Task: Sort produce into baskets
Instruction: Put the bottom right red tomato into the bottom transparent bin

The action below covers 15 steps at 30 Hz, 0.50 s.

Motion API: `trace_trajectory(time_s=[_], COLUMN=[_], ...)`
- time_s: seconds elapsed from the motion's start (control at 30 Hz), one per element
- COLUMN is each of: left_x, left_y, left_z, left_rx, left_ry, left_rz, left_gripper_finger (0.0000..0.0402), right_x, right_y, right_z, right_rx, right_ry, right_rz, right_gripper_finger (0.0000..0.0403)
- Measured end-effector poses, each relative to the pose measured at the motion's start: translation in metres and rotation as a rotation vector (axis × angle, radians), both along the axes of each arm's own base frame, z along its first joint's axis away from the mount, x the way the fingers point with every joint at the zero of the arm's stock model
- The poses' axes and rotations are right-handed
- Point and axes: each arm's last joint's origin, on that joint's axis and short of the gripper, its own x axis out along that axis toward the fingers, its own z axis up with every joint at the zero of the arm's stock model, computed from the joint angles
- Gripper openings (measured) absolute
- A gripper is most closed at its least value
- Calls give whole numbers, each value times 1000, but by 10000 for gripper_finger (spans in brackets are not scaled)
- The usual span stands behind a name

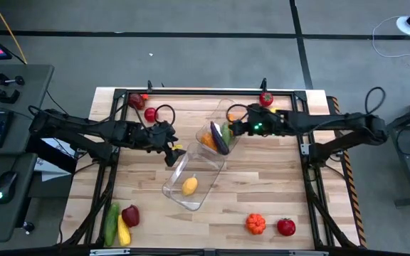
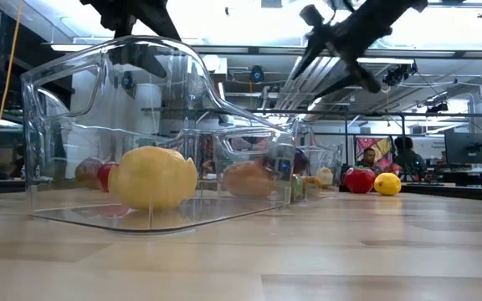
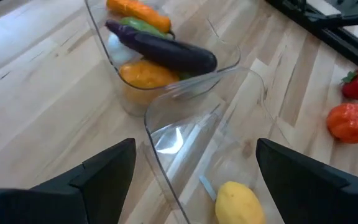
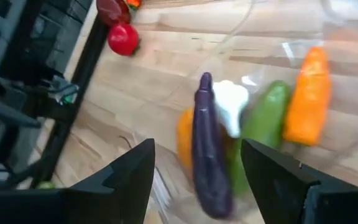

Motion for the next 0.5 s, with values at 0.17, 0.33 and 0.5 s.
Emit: trace_trajectory(time_s=[0.17,0.33,0.5], left_x=[4,9,10], left_y=[0,2,6], left_z=[5,10,12], left_rx=[8,36,44], left_ry=[-65,-135,-153], left_rz=[-3,5,18], left_gripper_finger=[321,321,321], right_x=[-30,-59,-72], right_y=[13,41,85], right_z=[13,17,13], right_rx=[-47,-6,156], right_ry=[86,201,263], right_rz=[92,312,542], right_gripper_finger=[232,232,232])
